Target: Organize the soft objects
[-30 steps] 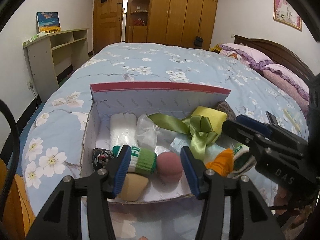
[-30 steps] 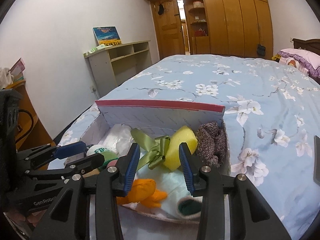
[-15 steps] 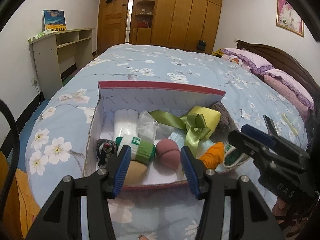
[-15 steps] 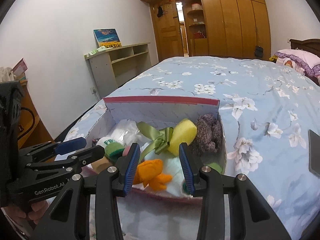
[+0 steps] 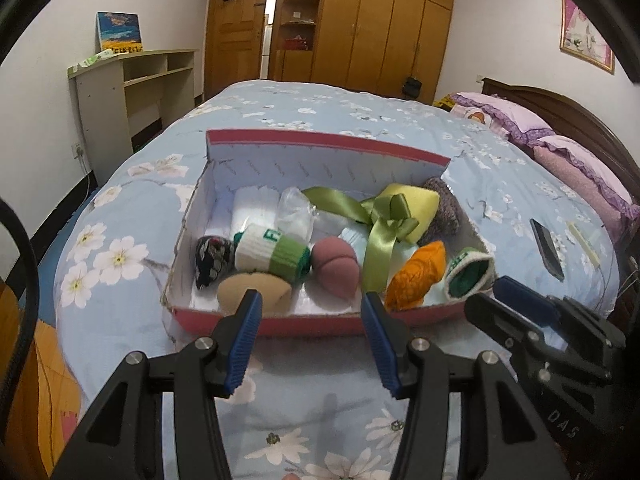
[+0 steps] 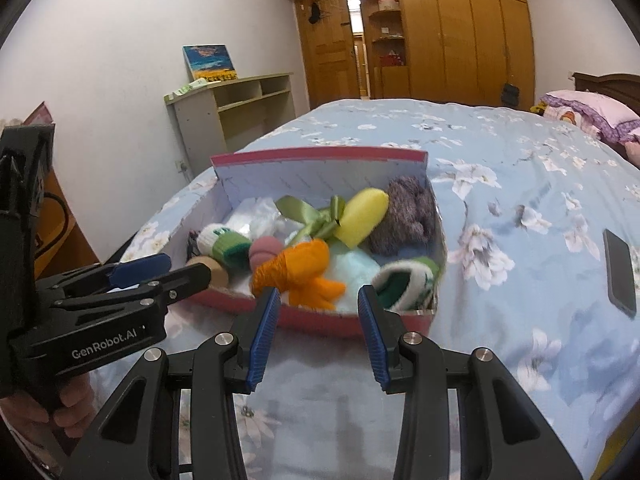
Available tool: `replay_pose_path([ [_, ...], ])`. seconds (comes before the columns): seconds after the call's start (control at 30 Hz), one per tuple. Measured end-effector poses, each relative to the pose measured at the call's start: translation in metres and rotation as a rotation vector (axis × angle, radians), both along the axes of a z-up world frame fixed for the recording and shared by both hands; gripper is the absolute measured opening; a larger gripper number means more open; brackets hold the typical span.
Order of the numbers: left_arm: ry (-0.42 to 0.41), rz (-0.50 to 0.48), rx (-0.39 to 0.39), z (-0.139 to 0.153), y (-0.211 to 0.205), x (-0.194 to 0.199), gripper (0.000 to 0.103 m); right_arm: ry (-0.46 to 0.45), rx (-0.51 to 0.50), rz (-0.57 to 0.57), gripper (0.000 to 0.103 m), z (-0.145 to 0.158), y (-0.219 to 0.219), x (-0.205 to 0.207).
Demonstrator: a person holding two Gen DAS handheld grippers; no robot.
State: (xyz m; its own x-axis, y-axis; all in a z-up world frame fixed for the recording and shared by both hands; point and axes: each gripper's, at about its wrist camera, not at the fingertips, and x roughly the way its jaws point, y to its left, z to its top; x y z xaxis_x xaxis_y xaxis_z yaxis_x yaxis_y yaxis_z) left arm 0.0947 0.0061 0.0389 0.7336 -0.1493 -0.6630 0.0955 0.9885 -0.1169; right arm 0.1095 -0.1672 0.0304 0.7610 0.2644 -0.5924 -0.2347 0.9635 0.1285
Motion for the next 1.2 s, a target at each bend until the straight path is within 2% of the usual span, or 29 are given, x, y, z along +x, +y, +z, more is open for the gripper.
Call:
replay_pose_path([
  [0.47, 0.049, 0.013, 0.019, -0.026, -0.003, 0.002, 0.054, 0.054, -0.005, -0.036, 0.042, -0.031, 0.004, -0.003],
  [1.2, 0.078, 0.028, 0.032, -0.036, -0.004, 0.008, 0.054, 0.092, 0.021, -0.047, 0.042, -0.04, 0.003, 0.0],
])
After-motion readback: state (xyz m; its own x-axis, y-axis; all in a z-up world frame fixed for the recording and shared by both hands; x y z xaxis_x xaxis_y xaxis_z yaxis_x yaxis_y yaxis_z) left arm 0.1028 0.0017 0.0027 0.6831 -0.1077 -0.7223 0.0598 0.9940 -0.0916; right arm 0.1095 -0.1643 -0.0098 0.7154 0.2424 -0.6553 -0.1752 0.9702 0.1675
